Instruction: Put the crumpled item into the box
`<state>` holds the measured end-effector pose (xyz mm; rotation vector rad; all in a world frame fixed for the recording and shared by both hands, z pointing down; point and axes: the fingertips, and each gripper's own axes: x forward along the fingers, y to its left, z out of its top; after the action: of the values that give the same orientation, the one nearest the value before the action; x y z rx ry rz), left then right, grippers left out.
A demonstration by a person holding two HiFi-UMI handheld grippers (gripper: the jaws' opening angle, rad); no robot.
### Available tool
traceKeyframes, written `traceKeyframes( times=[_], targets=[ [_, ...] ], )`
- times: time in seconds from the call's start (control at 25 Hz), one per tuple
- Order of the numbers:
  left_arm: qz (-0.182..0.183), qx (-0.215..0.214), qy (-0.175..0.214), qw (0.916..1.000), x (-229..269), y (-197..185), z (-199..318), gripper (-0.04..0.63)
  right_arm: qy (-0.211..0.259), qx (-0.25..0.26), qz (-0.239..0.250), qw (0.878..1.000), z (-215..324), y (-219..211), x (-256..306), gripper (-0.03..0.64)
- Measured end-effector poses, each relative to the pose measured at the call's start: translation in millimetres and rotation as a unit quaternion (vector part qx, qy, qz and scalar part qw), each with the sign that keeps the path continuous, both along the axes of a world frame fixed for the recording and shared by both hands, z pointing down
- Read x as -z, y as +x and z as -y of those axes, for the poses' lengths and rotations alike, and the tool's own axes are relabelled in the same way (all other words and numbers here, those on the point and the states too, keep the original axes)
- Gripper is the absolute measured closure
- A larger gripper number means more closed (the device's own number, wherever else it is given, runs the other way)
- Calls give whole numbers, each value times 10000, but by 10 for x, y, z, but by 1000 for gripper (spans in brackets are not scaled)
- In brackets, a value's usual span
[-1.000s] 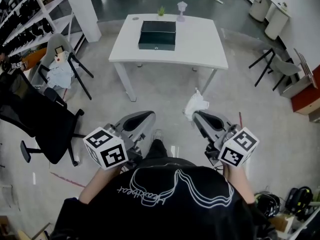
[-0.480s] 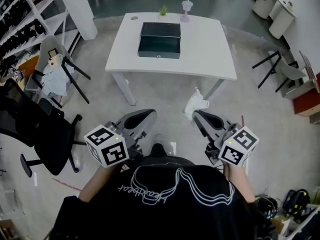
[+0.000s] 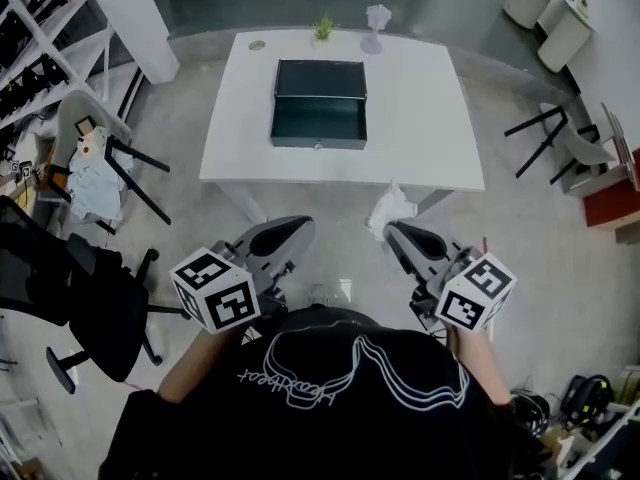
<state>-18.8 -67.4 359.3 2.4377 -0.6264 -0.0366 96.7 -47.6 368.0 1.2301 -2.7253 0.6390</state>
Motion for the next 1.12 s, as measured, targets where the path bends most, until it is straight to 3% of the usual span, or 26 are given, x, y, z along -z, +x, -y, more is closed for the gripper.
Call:
traceKeyframes(
  times=[0.4,1.12],
  targets=[
    [145,-42,177,9997,-61,-87,721,591,52,-56,-278,9996,723,-114,-132,611],
    [260,402,78,9988,-194,-276,1292,591,164,359,-975,9945,1514,-245,-256,611]
  ],
)
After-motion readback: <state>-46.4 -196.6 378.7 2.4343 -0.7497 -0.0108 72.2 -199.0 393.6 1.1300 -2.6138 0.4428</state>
